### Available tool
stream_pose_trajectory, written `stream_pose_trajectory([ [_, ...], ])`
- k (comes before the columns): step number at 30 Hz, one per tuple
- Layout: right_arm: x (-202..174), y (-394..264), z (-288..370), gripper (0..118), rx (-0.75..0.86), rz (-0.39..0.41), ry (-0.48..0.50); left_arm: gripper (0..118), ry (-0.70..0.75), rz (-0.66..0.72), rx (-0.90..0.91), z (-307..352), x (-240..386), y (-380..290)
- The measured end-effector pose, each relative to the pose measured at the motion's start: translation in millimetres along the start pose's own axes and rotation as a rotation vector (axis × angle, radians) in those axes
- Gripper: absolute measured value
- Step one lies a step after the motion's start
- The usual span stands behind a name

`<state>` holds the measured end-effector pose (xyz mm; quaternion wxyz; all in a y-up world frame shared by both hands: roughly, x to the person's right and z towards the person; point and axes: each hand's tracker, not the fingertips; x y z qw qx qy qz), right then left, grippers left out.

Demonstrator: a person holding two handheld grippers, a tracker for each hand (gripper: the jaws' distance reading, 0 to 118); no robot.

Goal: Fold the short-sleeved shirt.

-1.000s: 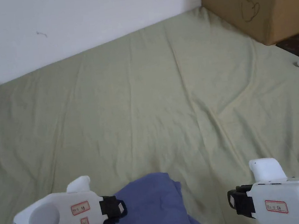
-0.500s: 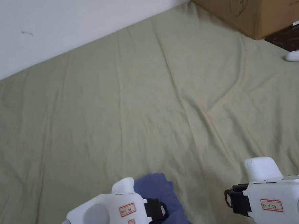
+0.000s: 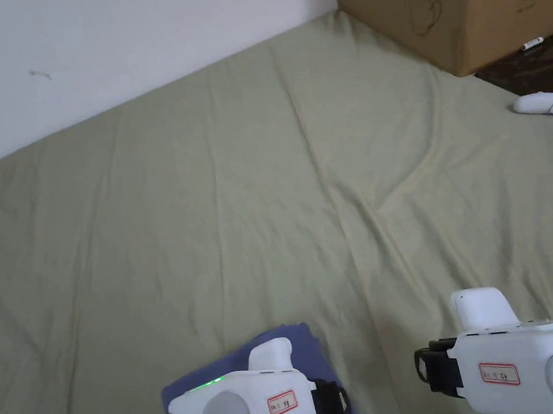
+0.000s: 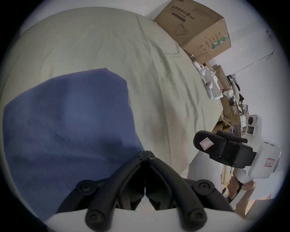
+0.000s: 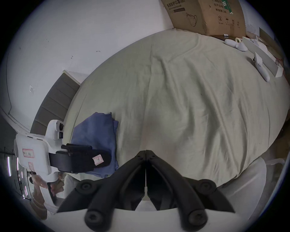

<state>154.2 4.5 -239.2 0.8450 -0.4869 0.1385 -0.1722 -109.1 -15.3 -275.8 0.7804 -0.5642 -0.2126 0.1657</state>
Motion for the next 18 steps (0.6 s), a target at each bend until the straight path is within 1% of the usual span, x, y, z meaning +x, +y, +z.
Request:
stream_pose_trajectory([
  [2, -5.5, 1.4, -0.7, 1, -0.003, 0.016, -0.003, 0, -0.03, -0.003, -0.009, -2.6, -0.4, -2.3],
  [4, -9.1, 3.9, -0.4, 1, -0.003, 0.035, -0.005, 0, -0.098, 0.044, -0.049, -5.6, 1.6, -6.5],
  [5, -11.0, 5.4, 0.6, 1, -0.001, 0.039, -0.007, 0, -0.114, 0.029, -0.038, -6.3, 3.9, -10.6],
  [7, -14.9, 8.9, 4.5, 1, 0.007, 0.047, -0.007, 0, -0.086, -0.027, -0.04, -2.3, 6.9, -12.8],
  [8, -17.7, 10.8, 6.4, 1, 0.012, 0.052, -0.008, 0, -0.059, -0.027, -0.005, 3.6, 6.1, -13.5],
  [10, -25.5, 15.2, 8.1, 1, 0.012, 0.091, -0.012, 0, -0.068, 0.002, 0.022, 25.5, -2.6, -8.4],
  [12, -36.8, 20.0, 8.0, 1, 0.017, 0.145, -0.029, 0, -0.108, 0.025, 0.136, 59.6, -16.8, -5.7],
  [13, -44.4, 23.0, 6.9, 1, 0.014, 0.166, -0.022, 0, -0.098, 0.041, 0.191, 79.7, -26.9, -5.7],
  [15, -62.7, 29.6, 4.4, 1, 0.018, 0.206, 0.016, 0, -0.074, 0.082, 0.293, 115.1, -53.8, -7.1],
  [17, -86.6, 37.0, -1.9, 1, 0.013, 0.255, 0.075, 0, -0.012, 0.152, 0.364, 141.3, -86.7, -16.9],
  [18, -98.2, 40.0, -6.2, 1, 0.014, 0.271, 0.096, 0, 0.012, 0.189, 0.37, 149.6, -103.2, -22.2],
])
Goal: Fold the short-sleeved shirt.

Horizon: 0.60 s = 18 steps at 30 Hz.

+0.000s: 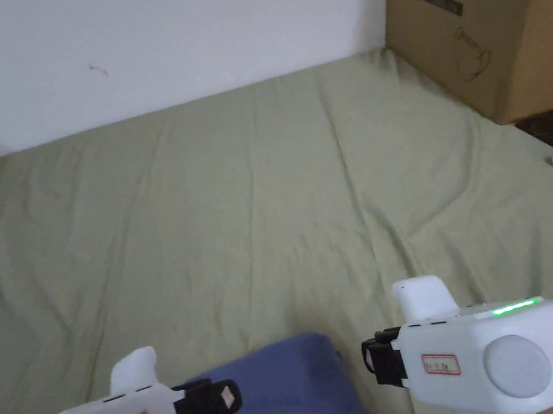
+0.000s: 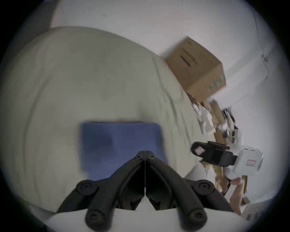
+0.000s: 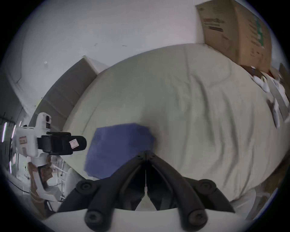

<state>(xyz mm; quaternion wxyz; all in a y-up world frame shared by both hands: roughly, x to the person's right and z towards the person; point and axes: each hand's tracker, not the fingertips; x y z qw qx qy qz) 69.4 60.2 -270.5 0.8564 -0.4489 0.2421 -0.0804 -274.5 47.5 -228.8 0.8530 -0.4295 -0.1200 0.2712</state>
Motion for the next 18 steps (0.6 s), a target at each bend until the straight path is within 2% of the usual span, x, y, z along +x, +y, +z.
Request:
stream_pose_trajectory([
  [4, -40.5, 15.1, -34.3, 1, -0.052, 0.096, 0.081, 0, 0.061, 0.151, 0.019, 26.8, -58.0, -16.8],
  [9, -58.1, -1.0, -114.7, 1, -0.323, 0.239, -0.025, 0, 0.056, 0.242, 0.024, 37.7, -89.2, -42.7],
  [10, -55.6, -5.8, -125.7, 1, -0.364, 0.217, -0.046, 0, 0.058, 0.258, 0.026, 38.3, -92.6, -45.7],
  [13, -48.7, -0.6, -120.8, 1, -0.325, 0.126, -0.003, 0, 0.035, 0.294, 0.024, 34.6, -97.4, -50.0],
  [17, -47.1, 0.5, -119.7, 1, -0.334, 0.145, 0.009, 1, 0.0, 0.306, -0.006, 19.1, -100.8, -43.1],
  [18, -47.7, 0.6, -119.3, 1, -0.334, 0.14, 0.006, 8, -0.035, 0.328, -0.002, 15.8, -102.3, -40.4],
])
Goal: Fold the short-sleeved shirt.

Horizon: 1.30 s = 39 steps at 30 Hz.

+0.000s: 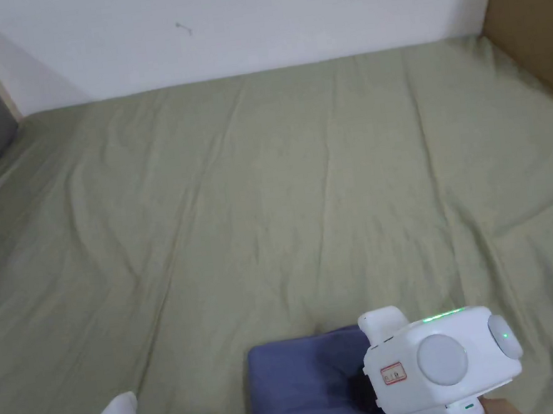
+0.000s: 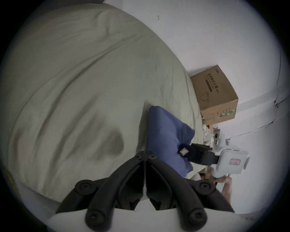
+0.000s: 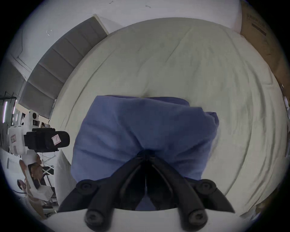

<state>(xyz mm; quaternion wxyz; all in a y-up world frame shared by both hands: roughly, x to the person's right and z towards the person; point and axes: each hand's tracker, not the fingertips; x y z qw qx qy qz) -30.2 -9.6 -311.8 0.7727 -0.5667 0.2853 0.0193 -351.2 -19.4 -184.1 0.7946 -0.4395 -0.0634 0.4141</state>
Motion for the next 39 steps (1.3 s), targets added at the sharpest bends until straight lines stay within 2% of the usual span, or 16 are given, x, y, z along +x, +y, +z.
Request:
stream_pose_trajectory([
  [1, -0.7, -0.1, 0.4, 1, 0.002, -0.007, -0.003, 23, -0.037, 0.017, 0.006, -3.3, -0.4, 3.7],
  [2, -1.3, -0.7, 0.0, 1, 0.004, -0.006, -0.005, 48, -0.068, 0.043, 0.009, -8.2, -1.5, 7.6],
  [3, -2.4, -1.8, 0.3, 1, 0.006, -0.004, -0.008, 83, -0.074, 0.049, 0.009, -13.6, -3.5, 11.7],
  [4, -2.3, -2.0, 0.7, 1, 0.008, -0.005, -0.008, 95, -0.084, 0.056, -0.013, -20.5, -3.3, 15.2],
  [9, 0.5, 0.3, 0.1, 1, 0.0, -0.022, 0.004, 112, -0.195, 0.038, -0.136, -54.4, -1.0, 26.2],
  [13, 0.0, 0.7, 0.4, 1, -0.004, -0.02, 0.002, 113, -0.329, 0.052, -0.219, -82.7, -14.1, 30.4],
  [17, 0.8, 1.6, -0.4, 1, -0.008, -0.022, 0.003, 113, -0.473, 0.229, -0.206, -98.5, -28.0, 32.2],
  [19, 3.7, 1.4, -1.1, 1, -0.007, -0.03, 0.011, 105, -0.498, 0.214, -0.23, -105.9, -27.7, 30.6],
  [20, 5.4, 1.2, -0.9, 1, -0.006, -0.039, 0.019, 94, -0.435, 0.158, -0.234, -107.7, -24.5, 28.9],
  [22, 7.5, 0.9, -0.6, 1, -0.005, -0.052, 0.027, 32, -0.263, 0.031, -0.242, -111.9, -17.2, 22.4],
  [23, 8.1, 1.0, -1.3, 1, -0.009, -0.056, 0.033, 29, -0.247, 0.039, -0.244, -114.6, -19.8, 19.2],
  [24, 8.3, 0.8, -2.1, 1, -0.008, -0.057, 0.03, 28, -0.379, 0.126, -0.228, -113.1, -25.5, 22.1],
  [25, 9.4, 2.1, -1.6, 1, -0.008, -0.064, 0.038, 28, -0.372, 0.162, -0.244, -113.8, -26.4, 24.3],
  [28, 6.7, 4.2, -0.4, 1, -0.017, -0.067, 0.034, 28, -0.301, 0.03, -0.254, -109.0, -14.9, 28.7],
  [35, -12.4, 0.3, 17.0, 1, 0.044, -0.038, 0.005, 28, -0.211, -0.166, -0.259, -74.5, 11.7, 55.8],
  [39, -20.3, 3.1, 33.6, 1, 0.112, -0.028, -0.004, 28, -0.046, -0.263, -0.231, -25.8, 7.2, 98.2],
])
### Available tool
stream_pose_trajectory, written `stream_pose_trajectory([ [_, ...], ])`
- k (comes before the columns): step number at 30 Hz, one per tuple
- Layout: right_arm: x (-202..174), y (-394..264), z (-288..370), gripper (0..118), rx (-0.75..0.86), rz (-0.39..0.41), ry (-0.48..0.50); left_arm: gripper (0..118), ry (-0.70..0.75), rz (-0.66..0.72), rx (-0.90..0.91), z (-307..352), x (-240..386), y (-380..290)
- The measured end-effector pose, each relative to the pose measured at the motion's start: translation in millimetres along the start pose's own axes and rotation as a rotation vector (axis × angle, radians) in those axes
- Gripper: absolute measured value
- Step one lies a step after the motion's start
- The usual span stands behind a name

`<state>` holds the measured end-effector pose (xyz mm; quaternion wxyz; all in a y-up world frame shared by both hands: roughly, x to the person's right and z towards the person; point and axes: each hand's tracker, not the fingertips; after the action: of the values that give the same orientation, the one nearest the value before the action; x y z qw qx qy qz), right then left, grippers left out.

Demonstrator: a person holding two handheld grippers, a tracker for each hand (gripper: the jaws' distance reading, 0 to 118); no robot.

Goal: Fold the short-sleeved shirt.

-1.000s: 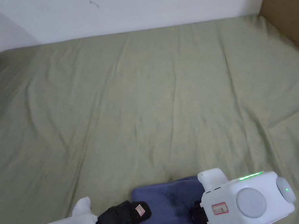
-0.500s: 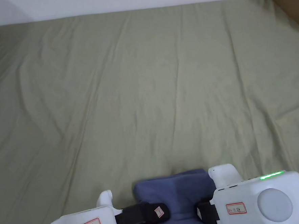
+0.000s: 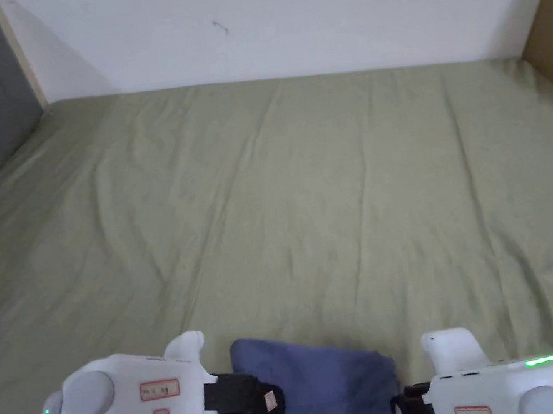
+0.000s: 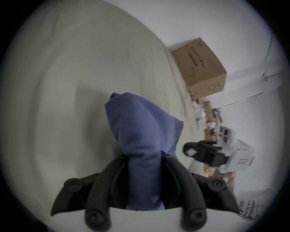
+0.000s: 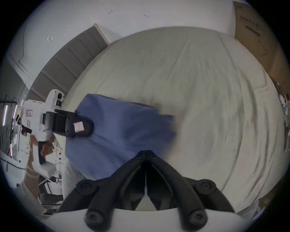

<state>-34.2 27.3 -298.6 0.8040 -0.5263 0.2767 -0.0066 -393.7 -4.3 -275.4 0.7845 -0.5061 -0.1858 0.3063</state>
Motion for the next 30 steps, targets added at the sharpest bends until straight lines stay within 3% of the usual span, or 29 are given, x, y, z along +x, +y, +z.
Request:
stream_pose_trajectory([
  [5, -11.4, 5.4, 18.0, 1, 0.134, 0.021, -0.056, 28, 0.355, -0.061, 0.022, 78.4, -42.7, 34.5],
  [9, -18.7, 11.9, 24.6, 1, 0.165, 0.04, -0.07, 28, 0.597, -0.108, -0.061, 131.0, -105.3, 63.9],
  [12, -21.7, 17.6, 23.0, 1, 0.168, 0.057, -0.088, 28, 0.863, -0.062, -0.134, 162.2, -149.9, 79.8],
  [16, -20.8, 25.1, 14.6, 1, 0.15, 0.054, -0.09, 31, 0.992, -0.042, -0.135, 185.6, -184.3, 78.0],
  [17, -20.4, 26.0, 10.3, 1, 0.147, 0.054, -0.092, 44, 1.011, -0.024, -0.119, 187.4, -191.3, 77.0],
  [18, -19.3, 27.1, 5.4, 1, 0.141, 0.054, -0.093, 75, 1.049, -0.014, -0.116, 186.9, -194.2, 76.8],
  [19, -17.3, 28.1, 0.0, 1, 0.128, 0.051, -0.091, 91, 1.122, -0.008, -0.118, 185.4, -194.2, 74.2],
  [21, -12.2, 27.3, -7.1, 1, 0.111, 0.033, -0.089, 105, 1.193, -0.022, -0.127, 185.5, -191.2, 72.8],
  [24, -5.2, 21.9, -10.4, 1, 0.093, 0.013, -0.073, 103, 1.135, -0.031, -0.075, 189.5, -170.5, 70.5],
  [25, -3.7, 19.7, -10.9, 1, 0.089, 0.013, -0.078, 101, 1.106, -0.028, -0.061, 190.8, -159.9, 70.0],
  [26, -1.8, 18.2, -11.0, 1, 0.085, 0.013, -0.083, 88, 1.07, -0.029, -0.043, 192.8, -146.6, 68.4],
  [28, 4.5, 14.9, -11.1, 1, 0.079, 0.004, -0.076, 7, 0.962, -0.02, 0.058, 194.2, -120.6, 70.2],
  [30, 10.3, 11.7, -10.2, 1, 0.078, -0.017, -0.077, 0, 0.945, -0.048, 0.128, 182.1, -88.8, 63.0],
])
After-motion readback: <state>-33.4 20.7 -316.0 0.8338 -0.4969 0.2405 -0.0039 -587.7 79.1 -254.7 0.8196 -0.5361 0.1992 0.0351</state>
